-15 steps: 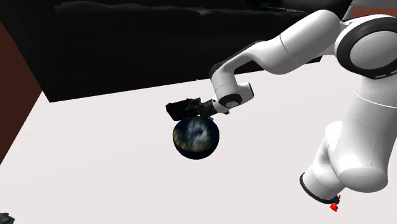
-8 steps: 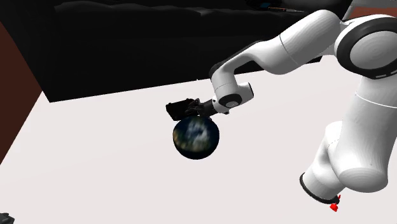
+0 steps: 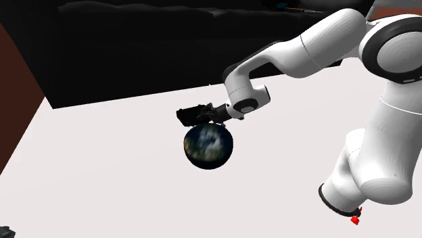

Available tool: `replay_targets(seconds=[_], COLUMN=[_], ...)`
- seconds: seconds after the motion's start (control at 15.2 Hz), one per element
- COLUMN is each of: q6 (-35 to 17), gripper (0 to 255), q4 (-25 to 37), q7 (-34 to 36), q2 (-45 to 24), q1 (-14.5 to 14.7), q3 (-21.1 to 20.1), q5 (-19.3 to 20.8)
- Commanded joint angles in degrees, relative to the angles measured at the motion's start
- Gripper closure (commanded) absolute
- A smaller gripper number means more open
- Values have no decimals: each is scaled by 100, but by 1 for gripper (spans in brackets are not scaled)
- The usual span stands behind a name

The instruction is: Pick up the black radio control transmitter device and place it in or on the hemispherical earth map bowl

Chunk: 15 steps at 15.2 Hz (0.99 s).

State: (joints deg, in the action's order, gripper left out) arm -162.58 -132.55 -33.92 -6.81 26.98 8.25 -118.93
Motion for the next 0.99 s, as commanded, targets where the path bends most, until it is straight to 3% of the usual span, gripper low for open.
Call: replay_targets(seconds=[0.0,0.92], q6=[-82,-447], gripper=[255,255], q4=[-32,-247], q7=[260,2509], q2=[145,1013], q1=[2,61], q3=[-26,-123], q5=[242,2392])
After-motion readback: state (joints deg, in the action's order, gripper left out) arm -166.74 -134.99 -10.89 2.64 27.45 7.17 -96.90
